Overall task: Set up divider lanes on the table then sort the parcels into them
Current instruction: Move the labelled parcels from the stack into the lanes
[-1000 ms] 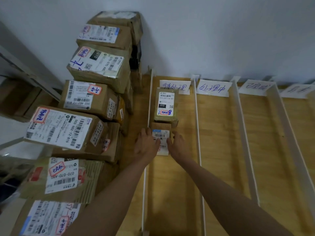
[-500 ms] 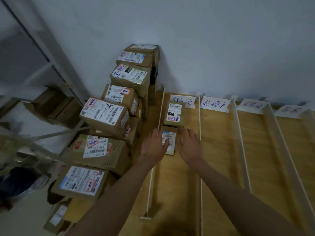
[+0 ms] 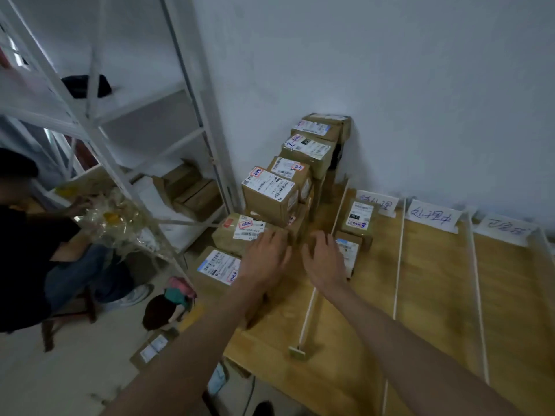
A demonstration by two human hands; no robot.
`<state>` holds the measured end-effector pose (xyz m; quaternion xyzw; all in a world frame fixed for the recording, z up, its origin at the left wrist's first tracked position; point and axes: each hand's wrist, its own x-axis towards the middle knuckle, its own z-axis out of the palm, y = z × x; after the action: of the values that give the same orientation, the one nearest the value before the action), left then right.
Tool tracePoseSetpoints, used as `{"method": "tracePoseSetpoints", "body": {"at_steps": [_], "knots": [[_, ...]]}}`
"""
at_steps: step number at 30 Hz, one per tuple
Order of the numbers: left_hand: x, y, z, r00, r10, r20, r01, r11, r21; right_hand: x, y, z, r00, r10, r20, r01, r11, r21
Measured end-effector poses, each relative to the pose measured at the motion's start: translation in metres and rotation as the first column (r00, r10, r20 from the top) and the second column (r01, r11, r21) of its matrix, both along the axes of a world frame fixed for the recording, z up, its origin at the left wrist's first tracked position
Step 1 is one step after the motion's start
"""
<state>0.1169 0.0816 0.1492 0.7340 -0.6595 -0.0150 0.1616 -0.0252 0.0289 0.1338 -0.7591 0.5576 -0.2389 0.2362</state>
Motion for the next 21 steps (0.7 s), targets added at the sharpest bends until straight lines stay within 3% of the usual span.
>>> {"method": "tracePoseSetpoints", "body": {"at_steps": [9,18,21], "knots": [[0.127,0.006,-0.006,0.970,0.236,-0.067,-0.231,0.971,0.067,0.077,0.002,-0.005,1.000,-0.016,0.006,0.014,0.985,0.171],[0.172,-0.030,-0.027,0.904,0.300,-0.303,-0.210,0.932,0.295,0.116,-0.007,-0.024,0.960,-0.275,0.061,0.232,0.895,0.381],[0.174,-0.036,-0.036,0.862,0.323,-0.391,-0.185,0.918,0.351,0.119,-0.006,-0.032,0.956,-0.292,0.035,0.250,0.869,0.427]]}}
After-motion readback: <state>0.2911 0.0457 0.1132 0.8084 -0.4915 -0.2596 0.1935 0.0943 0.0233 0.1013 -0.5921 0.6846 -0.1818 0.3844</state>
